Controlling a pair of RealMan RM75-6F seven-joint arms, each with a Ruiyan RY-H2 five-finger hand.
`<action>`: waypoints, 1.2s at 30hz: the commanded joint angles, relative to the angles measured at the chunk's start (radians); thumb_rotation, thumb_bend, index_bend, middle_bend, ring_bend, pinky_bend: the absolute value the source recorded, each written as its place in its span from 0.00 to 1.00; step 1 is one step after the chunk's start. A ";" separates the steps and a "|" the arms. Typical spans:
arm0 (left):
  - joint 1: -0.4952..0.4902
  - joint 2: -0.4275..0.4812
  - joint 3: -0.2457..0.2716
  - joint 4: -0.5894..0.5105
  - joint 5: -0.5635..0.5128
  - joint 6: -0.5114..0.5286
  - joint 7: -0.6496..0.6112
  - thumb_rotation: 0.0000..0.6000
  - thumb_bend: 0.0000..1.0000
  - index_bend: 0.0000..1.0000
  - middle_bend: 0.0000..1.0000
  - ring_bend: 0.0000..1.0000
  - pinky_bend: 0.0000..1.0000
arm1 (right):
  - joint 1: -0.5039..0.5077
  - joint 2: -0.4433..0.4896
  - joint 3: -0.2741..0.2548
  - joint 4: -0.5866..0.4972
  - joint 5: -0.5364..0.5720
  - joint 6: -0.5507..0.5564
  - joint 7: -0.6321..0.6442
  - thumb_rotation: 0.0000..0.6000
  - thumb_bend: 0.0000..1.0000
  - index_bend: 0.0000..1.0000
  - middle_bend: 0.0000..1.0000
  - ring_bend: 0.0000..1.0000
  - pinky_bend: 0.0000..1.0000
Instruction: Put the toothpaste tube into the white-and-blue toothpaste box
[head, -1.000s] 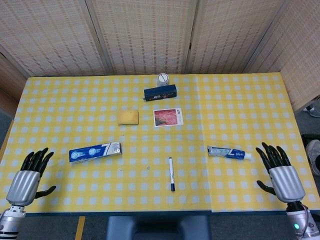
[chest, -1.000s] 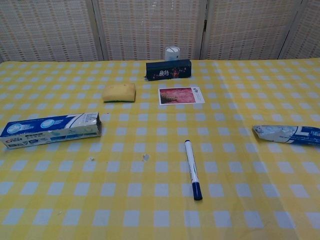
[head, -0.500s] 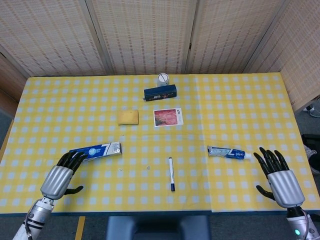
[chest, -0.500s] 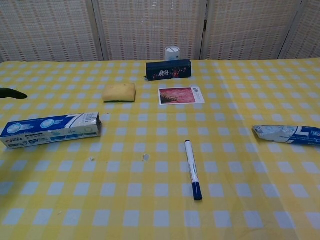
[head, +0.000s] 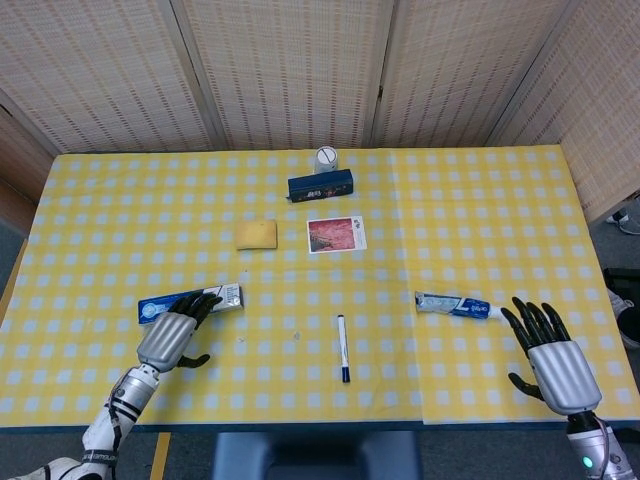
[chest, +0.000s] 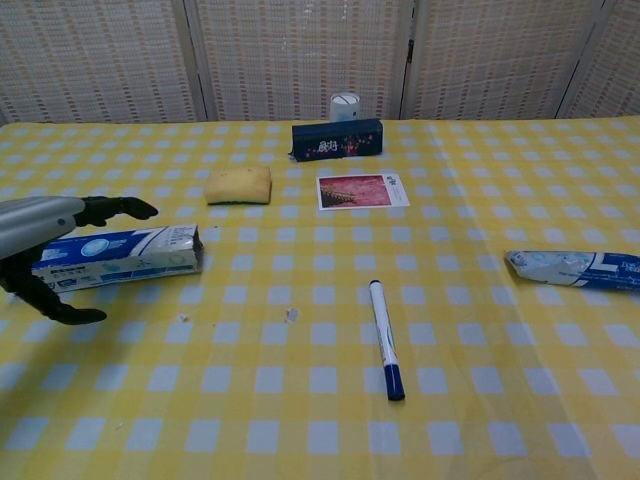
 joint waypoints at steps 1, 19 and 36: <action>-0.032 -0.041 -0.029 0.044 -0.027 -0.008 0.011 1.00 0.24 0.14 0.15 0.10 0.18 | 0.002 0.001 0.000 -0.002 0.004 -0.007 -0.002 1.00 0.20 0.00 0.00 0.00 0.00; -0.143 -0.159 -0.085 0.276 -0.204 -0.114 -0.008 1.00 0.29 0.19 0.22 0.17 0.23 | 0.009 -0.003 0.005 0.001 0.030 -0.030 -0.015 1.00 0.20 0.00 0.00 0.00 0.00; -0.153 -0.178 -0.096 0.317 -0.308 -0.064 0.041 1.00 0.29 0.30 0.36 0.30 0.38 | 0.006 -0.005 0.007 0.004 0.033 -0.022 -0.014 1.00 0.20 0.00 0.00 0.00 0.00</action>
